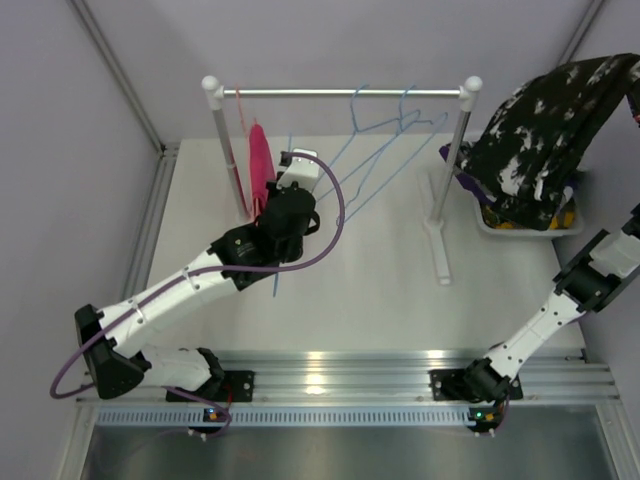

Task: Remove the trousers from the hanger
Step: Place the trousers in the bin.

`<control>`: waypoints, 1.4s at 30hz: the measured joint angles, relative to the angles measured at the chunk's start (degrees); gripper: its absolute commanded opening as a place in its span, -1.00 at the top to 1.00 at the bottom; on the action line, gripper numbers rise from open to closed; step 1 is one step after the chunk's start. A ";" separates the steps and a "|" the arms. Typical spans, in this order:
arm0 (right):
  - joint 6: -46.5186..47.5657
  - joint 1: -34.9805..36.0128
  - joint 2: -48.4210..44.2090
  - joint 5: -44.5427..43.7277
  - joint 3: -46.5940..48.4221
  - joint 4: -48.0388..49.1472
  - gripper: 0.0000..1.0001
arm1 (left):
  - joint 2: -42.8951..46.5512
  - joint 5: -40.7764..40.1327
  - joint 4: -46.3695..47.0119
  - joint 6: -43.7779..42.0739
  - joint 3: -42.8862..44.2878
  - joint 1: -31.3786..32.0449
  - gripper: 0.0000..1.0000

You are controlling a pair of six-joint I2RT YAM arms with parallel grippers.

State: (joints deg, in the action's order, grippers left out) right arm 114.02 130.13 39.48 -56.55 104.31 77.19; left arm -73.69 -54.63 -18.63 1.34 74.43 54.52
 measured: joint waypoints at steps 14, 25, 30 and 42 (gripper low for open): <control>0.63 2.49 -6.82 11.19 2.40 2.47 0.70 | -2.12 1.42 0.04 0.04 0.00 0.00 1.00; 1.57 10.45 -17.90 15.41 5.03 1.90 -0.13 | -2.12 1.49 0.04 0.20 0.00 0.00 1.00; 1.64 11.52 -18.88 15.56 5.35 1.18 -0.71 | -2.12 1.51 0.04 0.24 0.00 0.00 1.00; 1.70 9.60 -18.03 11.98 6.29 1.44 -0.99 | -2.08 1.95 0.02 0.28 0.00 0.00 1.00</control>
State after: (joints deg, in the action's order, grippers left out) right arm 115.72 139.72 21.45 -44.58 110.61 78.63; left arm -75.77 -52.69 -18.61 1.63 74.43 54.52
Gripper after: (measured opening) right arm 0.992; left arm 0.068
